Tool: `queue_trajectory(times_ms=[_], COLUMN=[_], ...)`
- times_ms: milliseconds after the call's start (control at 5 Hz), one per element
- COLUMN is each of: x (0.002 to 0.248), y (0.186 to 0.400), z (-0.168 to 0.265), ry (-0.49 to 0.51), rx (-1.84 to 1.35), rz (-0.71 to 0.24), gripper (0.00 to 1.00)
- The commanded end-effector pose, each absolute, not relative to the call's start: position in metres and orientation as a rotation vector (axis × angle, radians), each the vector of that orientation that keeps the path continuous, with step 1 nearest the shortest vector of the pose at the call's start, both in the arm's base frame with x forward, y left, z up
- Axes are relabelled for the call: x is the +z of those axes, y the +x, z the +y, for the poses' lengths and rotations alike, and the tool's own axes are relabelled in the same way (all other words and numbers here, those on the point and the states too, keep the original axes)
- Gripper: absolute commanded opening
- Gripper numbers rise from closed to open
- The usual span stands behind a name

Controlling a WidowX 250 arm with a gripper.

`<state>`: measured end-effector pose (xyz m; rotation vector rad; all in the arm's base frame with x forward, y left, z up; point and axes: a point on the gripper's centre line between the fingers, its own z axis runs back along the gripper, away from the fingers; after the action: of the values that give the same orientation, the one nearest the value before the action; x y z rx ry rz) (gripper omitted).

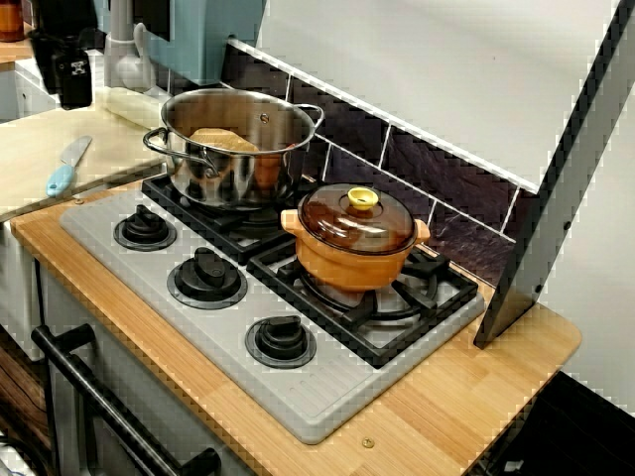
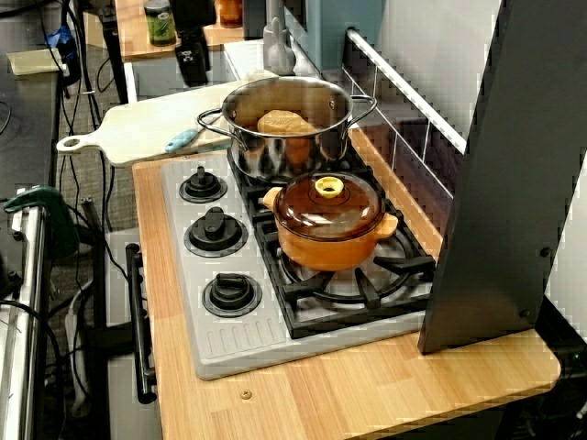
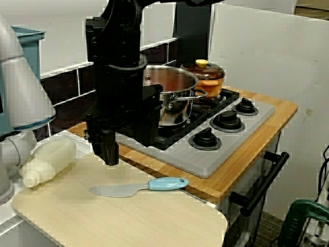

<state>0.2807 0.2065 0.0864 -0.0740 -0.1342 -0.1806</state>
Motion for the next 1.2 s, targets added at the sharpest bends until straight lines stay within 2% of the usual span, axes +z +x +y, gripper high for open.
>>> queue_trajectory(times_ms=[0,200,600,1000], x=[0.094,0.091,0.089,0.078], y=[0.262,0.262,0.265,0.258], z=[0.186,0.179,0.171,0.163], ry=[0.158,0.199,0.188,0.160], rx=[0.306,0.529,0.597,0.623], rz=[-0.198,-0.210,-0.160,-0.110], gripper=[1.00,1.00,1.00,1.00])
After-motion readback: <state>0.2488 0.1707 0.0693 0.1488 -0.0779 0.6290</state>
